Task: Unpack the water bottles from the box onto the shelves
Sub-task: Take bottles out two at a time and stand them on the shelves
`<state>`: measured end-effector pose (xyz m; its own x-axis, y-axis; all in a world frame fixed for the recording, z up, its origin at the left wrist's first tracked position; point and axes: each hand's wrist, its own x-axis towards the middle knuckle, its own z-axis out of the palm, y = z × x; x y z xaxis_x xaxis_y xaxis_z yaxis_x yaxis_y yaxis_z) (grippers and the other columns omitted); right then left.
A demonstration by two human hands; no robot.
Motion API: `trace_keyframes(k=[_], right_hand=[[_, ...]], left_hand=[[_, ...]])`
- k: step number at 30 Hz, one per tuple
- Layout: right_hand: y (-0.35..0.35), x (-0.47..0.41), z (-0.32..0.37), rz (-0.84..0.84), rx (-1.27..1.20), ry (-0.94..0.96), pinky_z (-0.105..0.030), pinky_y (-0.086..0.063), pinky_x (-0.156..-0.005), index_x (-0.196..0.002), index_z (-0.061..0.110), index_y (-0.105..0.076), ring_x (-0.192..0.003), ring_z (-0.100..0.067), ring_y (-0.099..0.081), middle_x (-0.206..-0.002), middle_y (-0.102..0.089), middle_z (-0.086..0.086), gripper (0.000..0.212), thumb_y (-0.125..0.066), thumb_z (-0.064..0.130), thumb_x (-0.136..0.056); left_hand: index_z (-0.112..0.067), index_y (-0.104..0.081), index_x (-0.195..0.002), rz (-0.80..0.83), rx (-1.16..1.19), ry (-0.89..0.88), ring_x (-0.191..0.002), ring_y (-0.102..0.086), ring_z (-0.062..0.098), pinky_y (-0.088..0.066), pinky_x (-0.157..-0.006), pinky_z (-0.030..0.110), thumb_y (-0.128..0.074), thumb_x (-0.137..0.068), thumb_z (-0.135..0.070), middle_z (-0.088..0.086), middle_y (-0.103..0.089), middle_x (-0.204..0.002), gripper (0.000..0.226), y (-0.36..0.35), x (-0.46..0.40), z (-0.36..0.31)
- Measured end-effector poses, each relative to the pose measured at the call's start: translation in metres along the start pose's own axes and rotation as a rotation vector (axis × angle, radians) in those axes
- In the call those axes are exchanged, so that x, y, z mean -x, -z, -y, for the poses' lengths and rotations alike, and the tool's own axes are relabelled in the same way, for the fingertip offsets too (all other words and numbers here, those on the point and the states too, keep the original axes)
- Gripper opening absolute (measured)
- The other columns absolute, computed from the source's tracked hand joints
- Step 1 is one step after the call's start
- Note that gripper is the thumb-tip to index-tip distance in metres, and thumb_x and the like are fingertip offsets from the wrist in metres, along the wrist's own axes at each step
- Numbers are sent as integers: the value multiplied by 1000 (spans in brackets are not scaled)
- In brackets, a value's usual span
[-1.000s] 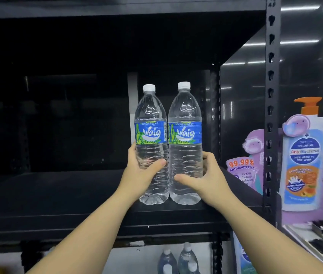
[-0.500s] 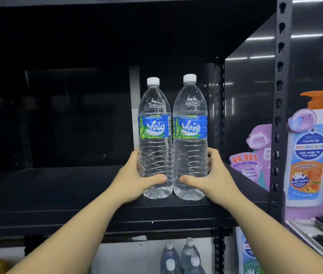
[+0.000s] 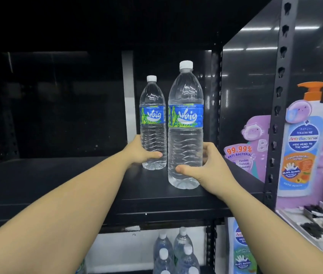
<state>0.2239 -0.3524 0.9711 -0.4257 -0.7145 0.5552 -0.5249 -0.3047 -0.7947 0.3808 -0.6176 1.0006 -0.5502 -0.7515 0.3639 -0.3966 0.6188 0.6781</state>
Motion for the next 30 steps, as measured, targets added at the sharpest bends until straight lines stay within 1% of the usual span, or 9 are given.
trace_keyframes(k=[5,10,14,15,18,20,22,26,30], right_hand=[[0,-3,-2,-5,28,-29,-31,-58,-92,-126,31,-55,-103,-1,-71,-116,-72,16,80,-102,31,-62],[-2,-14,0,4,93,-69,-22,-53,-81,-124,29,-56,-100,0,-70,-111,-72,16,74,-100,32,-64],[-7,-37,-3,22,178,-97,-22,-50,-78,-125,25,-56,-102,-2,-67,-112,-70,17,76,-100,35,-63],[-8,-44,-5,29,200,-108,-25,-51,-81,-127,24,-56,-105,-6,-67,-113,-70,15,78,-100,36,-63],[-13,-67,-12,32,282,-137,-33,-52,-90,-127,22,-58,-110,-15,-67,-117,-71,10,83,-100,44,-59],[-17,-82,-17,38,352,-146,-35,-53,-91,-125,23,-61,-111,-18,-67,-117,-72,8,86,-97,54,-53],[-20,-96,-20,63,404,-151,-36,-53,-92,-125,24,-62,-111,-20,-68,-117,-73,7,86,-95,58,-53],[-22,-117,-24,140,485,-120,-34,-52,-92,-121,30,-72,-107,-20,-69,-112,-76,9,57,-94,45,-71],[-22,-135,-30,188,550,-99,-30,-47,-84,-118,33,-74,-99,-17,-67,-102,-73,13,47,-90,45,-76]], left_hand=[[-19,-30,-147,21,1,126,-119,-61,24,-50,-101,40,-94,-73,-47,-1,-60,-131,102,-3,14,-31],[-18,-36,-145,4,23,68,-118,-64,20,-49,-108,41,-96,-71,-45,-3,-64,-132,99,-7,7,-21],[-20,-43,-128,-29,31,27,-103,-63,5,-48,-101,33,-95,-76,-38,-12,-66,-118,76,-13,8,-16],[-22,-44,-127,-34,38,26,-101,-63,4,-48,-101,33,-95,-74,-42,-14,-66,-115,76,-13,9,-15],[-26,-50,-135,-55,25,37,-109,-70,12,-56,-103,43,-88,-51,-78,-13,-72,-121,106,-15,8,-8],[-23,-40,-145,-41,-20,32,-116,-67,19,-54,-105,45,-83,-61,-76,-9,-68,-130,108,-17,9,-8],[-16,-29,-152,-42,-50,40,-122,-62,24,-50,-105,41,-81,-82,-60,-3,-62,-136,97,-19,12,-13],[-16,-27,-150,-20,-56,51,-121,-61,23,-50,-106,41,-80,-85,-56,-3,-59,-136,93,-20,4,-10],[-16,-23,-155,37,-36,81,-124,-58,22,-47,-112,46,-84,-83,-54,-1,-52,-143,102,-14,-6,-13]])
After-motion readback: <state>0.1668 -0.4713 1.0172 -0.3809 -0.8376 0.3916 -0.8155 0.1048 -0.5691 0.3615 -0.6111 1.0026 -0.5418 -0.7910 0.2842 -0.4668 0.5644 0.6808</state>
